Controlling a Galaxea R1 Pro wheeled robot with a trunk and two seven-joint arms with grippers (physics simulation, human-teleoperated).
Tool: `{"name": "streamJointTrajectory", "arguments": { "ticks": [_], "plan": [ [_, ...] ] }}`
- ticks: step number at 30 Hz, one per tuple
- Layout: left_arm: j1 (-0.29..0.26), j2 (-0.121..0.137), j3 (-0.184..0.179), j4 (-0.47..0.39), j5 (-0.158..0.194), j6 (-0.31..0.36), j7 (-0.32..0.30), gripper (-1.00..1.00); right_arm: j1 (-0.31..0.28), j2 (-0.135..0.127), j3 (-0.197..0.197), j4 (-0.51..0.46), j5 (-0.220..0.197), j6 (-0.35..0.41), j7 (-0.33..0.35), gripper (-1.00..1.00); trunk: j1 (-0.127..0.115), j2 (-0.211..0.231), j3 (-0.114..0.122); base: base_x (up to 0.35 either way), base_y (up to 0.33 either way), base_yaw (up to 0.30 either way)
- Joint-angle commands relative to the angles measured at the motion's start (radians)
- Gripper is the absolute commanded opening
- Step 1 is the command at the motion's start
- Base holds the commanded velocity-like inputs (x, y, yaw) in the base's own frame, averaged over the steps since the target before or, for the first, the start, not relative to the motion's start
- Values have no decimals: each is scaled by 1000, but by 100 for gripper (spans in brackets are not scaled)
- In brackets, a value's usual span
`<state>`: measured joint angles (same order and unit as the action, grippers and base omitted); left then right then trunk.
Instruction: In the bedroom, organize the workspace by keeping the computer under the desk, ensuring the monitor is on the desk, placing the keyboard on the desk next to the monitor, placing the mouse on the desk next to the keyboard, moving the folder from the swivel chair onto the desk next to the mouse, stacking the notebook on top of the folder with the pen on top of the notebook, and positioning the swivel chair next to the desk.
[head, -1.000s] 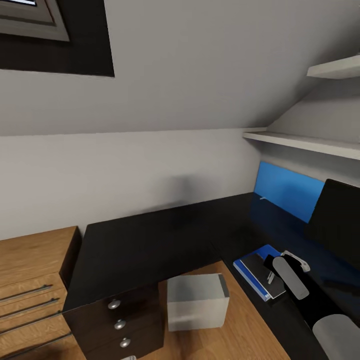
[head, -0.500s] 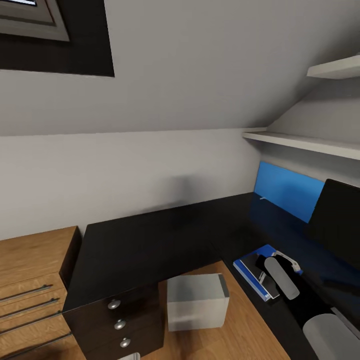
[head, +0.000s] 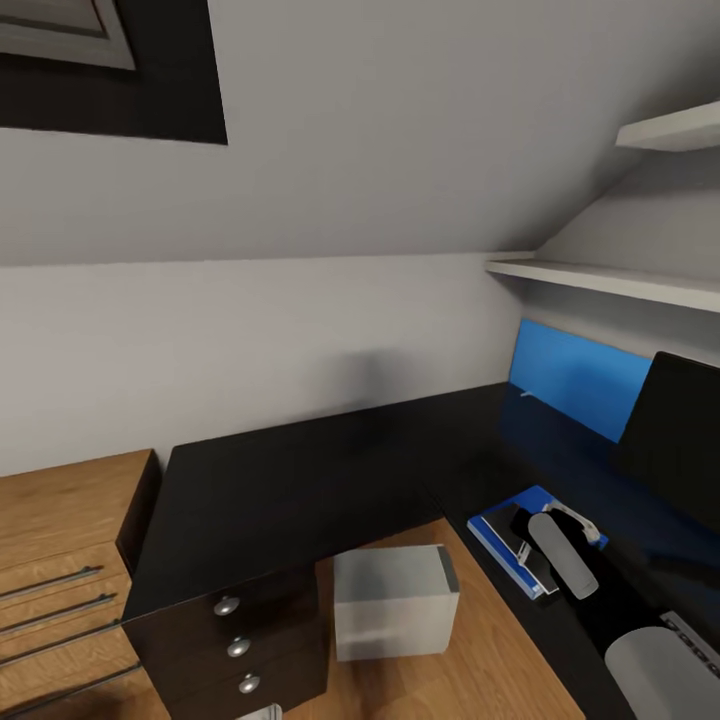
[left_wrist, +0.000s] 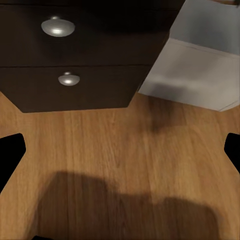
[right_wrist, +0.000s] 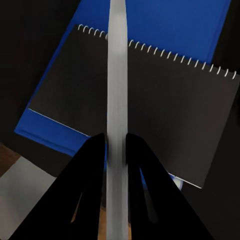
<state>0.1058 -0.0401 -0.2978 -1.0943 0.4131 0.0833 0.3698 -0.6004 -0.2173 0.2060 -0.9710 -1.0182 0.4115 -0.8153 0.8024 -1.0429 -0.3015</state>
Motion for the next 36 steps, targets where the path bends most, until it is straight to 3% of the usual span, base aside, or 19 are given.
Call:
{"name": "streamJointTrajectory", "arguments": {
  "ticks": [1,7,22,33,36],
  "plan": [
    [0,0,-1,-3,6,4,6,100,-1,-1,3,-1,-4,4,-7,-100,4,-8,-4,0,0,0],
    [0,0,-1,-3,6,4,6,100,-1,-2,1,1,21,4,-6,-100,27,-50,-23,0,0,0],
    [0,2,-6,-1,1,-16,4,100,-1,-1,1,6,66,0,-5,-100,27,-50,-23,39,0,0],
    [0,2,-6,1,1,-31,4,100,-1,0,3,8,77,0,-5,-100,27,-50,-23,103,-5,0],
    [0,2,-5,2,2,-30,4,100,-1,0,3,9,98,-1,-5,-100,27,-50,-23,81,-11,0]
  ]
}}
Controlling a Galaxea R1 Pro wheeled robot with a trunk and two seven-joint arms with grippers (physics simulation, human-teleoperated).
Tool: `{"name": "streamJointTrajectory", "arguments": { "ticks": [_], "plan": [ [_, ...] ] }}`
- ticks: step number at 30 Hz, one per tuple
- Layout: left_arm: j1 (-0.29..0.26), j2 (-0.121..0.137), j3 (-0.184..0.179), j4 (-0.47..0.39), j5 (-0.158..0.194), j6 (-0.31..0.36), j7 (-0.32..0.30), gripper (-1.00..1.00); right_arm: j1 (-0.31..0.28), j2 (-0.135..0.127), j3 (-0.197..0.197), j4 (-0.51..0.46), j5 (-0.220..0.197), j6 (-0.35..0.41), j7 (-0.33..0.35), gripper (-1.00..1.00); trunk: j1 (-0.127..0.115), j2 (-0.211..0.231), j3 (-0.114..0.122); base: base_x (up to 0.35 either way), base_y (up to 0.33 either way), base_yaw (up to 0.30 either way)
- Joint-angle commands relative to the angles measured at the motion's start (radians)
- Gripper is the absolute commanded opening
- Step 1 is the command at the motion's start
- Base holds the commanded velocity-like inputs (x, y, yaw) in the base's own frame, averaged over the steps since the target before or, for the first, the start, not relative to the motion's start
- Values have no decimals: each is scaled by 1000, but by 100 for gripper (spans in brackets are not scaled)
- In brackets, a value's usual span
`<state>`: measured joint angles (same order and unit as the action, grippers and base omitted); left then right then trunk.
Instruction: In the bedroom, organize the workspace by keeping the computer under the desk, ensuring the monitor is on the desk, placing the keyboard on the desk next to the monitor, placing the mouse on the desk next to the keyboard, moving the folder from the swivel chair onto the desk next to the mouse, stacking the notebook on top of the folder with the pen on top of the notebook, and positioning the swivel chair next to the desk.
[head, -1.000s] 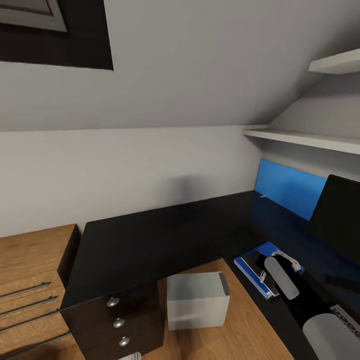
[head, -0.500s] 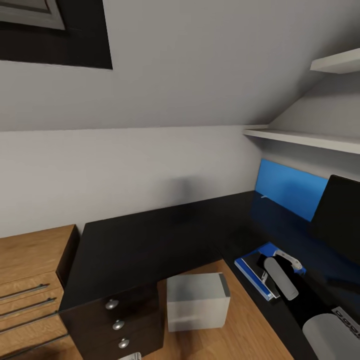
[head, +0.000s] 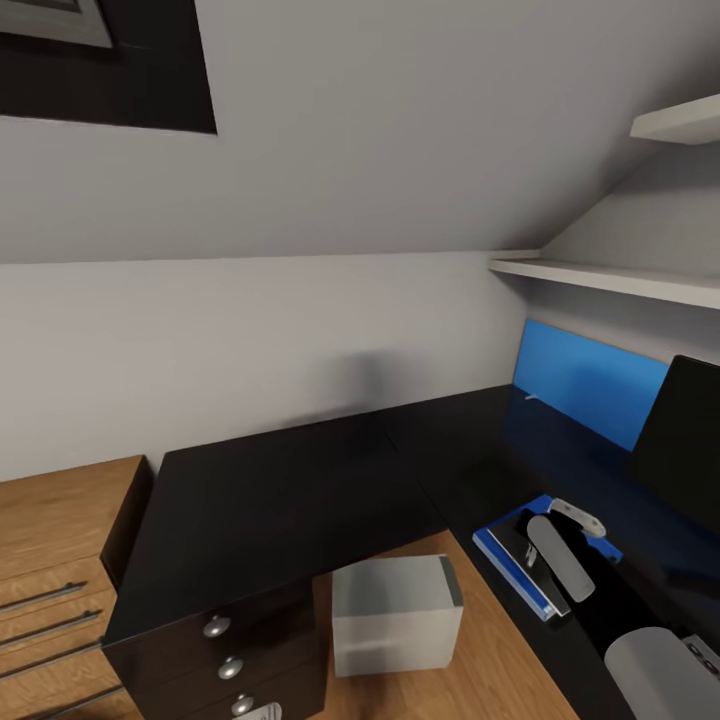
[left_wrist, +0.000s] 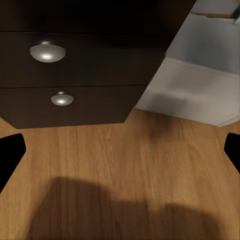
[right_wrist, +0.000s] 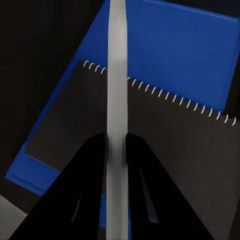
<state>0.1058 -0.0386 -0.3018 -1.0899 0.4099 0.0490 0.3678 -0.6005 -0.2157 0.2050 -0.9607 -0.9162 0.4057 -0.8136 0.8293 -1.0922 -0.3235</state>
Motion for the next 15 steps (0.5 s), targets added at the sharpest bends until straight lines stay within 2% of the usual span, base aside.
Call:
{"name": "streamJointTrajectory", "arguments": {
  "ticks": [1,6,15],
  "plan": [
    [0,0,0,-2,6,4,6,100,-1,-1,4,1,9,4,-7,-100,0,-1,-1,31,-4,0],
    [0,0,1,-4,8,5,6,100,-1,-1,3,18,48,-28,-7,-100,0,-1,-1,13,-2,0],
    [0,0,1,-5,9,5,7,100,-1,-1,5,22,55,-42,-6,-100,0,-1,-1,1,0,0]
  ]
}}
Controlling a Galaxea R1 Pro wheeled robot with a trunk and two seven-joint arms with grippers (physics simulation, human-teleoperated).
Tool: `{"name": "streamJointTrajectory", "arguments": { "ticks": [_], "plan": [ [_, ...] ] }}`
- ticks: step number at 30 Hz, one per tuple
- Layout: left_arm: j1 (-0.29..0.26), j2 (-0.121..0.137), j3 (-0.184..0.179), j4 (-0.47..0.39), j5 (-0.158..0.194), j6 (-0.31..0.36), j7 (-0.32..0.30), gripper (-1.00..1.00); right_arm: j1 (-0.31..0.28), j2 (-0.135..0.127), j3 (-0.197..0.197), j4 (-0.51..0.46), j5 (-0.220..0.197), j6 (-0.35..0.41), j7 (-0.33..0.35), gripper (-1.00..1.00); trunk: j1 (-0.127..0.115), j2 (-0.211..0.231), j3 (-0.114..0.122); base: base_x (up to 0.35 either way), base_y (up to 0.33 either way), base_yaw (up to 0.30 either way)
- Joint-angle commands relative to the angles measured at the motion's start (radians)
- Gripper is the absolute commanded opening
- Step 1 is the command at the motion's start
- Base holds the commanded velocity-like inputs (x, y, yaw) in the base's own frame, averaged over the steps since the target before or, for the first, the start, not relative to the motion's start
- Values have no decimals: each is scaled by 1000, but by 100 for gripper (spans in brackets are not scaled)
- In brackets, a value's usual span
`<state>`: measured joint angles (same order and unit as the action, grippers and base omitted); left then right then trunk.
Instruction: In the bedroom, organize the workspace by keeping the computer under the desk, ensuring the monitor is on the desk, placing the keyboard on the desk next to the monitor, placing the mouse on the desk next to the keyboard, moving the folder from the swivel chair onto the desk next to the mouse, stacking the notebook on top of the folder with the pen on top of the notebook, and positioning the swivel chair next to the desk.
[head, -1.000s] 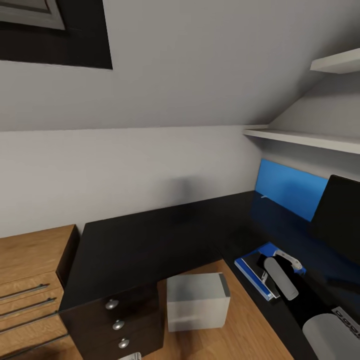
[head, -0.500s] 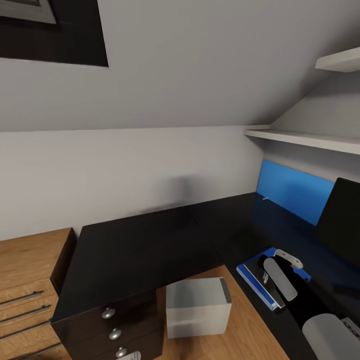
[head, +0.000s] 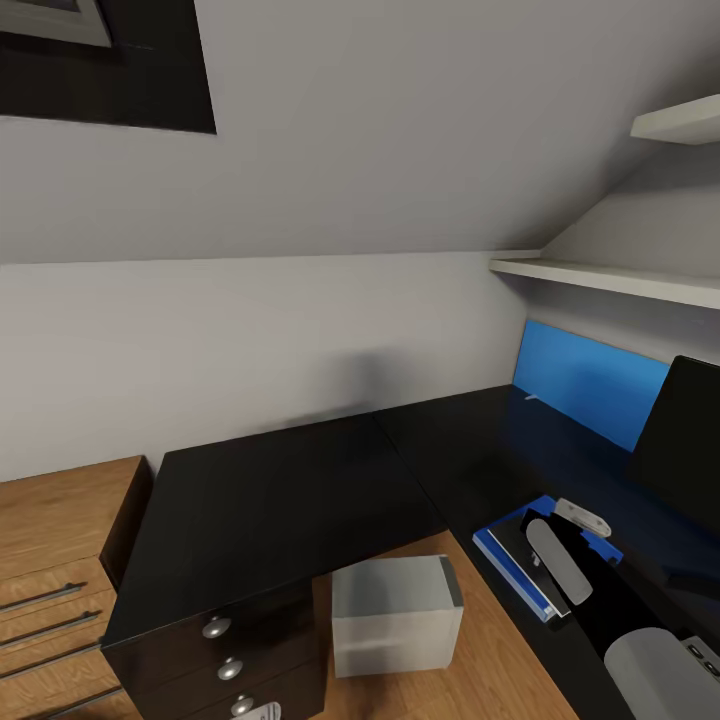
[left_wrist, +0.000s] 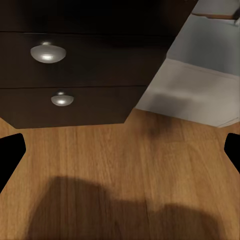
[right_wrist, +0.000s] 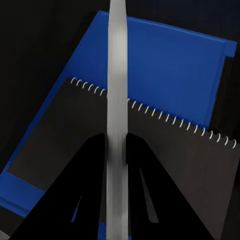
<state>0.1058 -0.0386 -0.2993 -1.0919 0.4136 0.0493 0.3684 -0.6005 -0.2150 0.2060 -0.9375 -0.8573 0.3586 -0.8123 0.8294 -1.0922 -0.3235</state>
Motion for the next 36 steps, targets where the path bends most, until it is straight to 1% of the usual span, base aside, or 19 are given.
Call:
{"name": "streamJointTrajectory", "arguments": {
  "ticks": [1,17,18,27,34,36],
  "plan": [
    [0,0,-1,-2,5,4,6,100,-1,-1,3,-1,-4,5,-7,-100,0,-1,-1,0,0,0],
    [0,0,-3,-5,4,3,6,100,-1,-1,3,-1,-4,4,-8,-100,0,-1,-1,0,0,0],
    [0,0,-3,-6,4,3,6,100,-1,-1,3,-1,-4,4,-8,100,0,-1,-1,0,0,0],
    [0,0,-2,-15,4,3,6,100,-1,-1,3,-1,-5,3,-8,100,0,-1,-1,0,0,0],
    [0,2,-1,-17,3,-10,4,100,-1,-1,4,-2,-5,4,-8,100,0,-1,-1,0,0,0],
    [0,2,-1,-16,2,-11,3,100,-1,-2,4,-26,-6,4,-10,100,0,-1,-1,0,0,0]
  ]
}}
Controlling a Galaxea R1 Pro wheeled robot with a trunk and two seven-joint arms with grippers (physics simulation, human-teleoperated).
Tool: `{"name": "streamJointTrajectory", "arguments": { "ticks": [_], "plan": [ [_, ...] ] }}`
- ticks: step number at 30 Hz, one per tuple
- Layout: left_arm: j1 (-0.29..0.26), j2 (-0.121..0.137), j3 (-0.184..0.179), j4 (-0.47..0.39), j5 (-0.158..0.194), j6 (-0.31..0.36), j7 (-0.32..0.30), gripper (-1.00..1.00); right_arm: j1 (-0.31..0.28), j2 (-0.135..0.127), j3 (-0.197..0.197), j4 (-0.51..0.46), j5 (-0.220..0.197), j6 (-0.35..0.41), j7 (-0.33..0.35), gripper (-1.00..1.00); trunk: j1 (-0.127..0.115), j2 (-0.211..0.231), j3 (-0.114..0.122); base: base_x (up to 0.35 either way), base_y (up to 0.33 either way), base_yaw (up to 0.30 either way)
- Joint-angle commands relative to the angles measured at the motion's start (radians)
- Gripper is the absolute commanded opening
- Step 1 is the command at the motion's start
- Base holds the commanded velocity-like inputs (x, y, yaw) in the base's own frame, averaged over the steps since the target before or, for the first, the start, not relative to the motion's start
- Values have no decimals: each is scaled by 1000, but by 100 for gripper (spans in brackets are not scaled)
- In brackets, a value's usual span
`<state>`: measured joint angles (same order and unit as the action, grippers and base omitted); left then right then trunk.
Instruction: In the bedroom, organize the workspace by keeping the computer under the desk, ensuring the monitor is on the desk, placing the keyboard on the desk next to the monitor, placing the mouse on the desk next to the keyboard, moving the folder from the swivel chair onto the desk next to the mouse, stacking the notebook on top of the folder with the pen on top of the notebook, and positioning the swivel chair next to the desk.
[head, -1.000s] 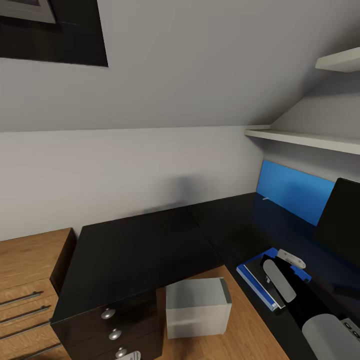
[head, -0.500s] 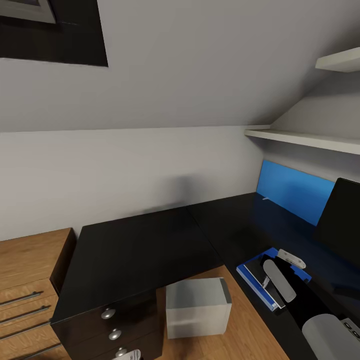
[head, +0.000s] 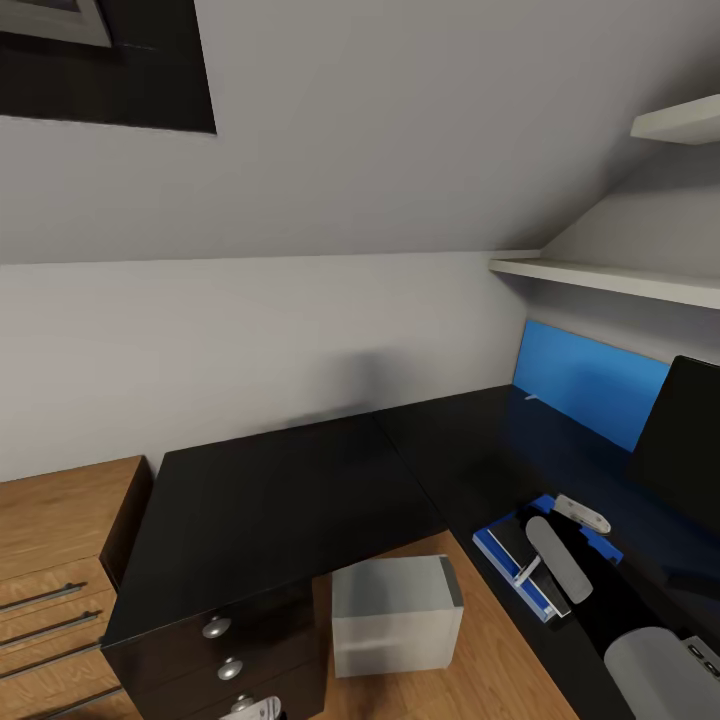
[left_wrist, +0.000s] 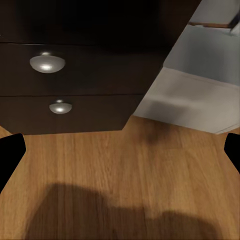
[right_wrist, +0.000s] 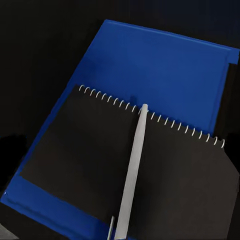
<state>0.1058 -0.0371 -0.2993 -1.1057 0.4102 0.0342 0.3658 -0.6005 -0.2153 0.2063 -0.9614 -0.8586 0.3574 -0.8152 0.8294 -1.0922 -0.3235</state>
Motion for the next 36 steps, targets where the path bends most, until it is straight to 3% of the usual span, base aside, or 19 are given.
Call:
{"name": "streamJointTrajectory", "arguments": {
  "ticks": [1,5,7,10,13,14,15,22,29,36],
  "plan": [
    [0,0,-1,-2,6,4,6,100,-1,-1,4,-25,-5,7,-9,100,0,-1,-1,0,0,0],
    [0,0,-1,-2,5,4,6,100,12,1,9,-175,-8,15,-23,100,0,-1,-1,0,0,0],
    [0,0,-1,-1,4,4,5,100,46,6,35,-275,-9,22,-59,100,0,-1,-1,0,0,0],
    [0,0,-1,-1,4,4,6,100,85,32,154,-386,-9,26,-150,100,0,-1,-1,0,0,0],
    [0,0,-1,0,4,4,6,100,94,53,261,-432,-10,26,-222,100,0,-1,-1,0,0,0],
    [0,0,-1,0,4,4,6,100,98,74,334,-450,-10,27,-275,100,0,-1,-1,0,0,0],
    [0,0,-1,0,4,4,6,100,99,84,354,-452,-11,27,-287,100,0,-1,-1,0,0,0],
    [0,0,-1,0,5,4,4,100,100,108,390,-468,-11,27,-305,100,0,-1,-1,0,0,0],
    [0,0,-1,1,5,4,5,100,101,109,392,-474,-10,22,-305,100,0,-1,-1,0,0,1],
    [0,0,-1,3,5,3,5,100,101,110,397,-460,-8,19,-305,100,0,-1,-6,0,0,224]
  ]
}}
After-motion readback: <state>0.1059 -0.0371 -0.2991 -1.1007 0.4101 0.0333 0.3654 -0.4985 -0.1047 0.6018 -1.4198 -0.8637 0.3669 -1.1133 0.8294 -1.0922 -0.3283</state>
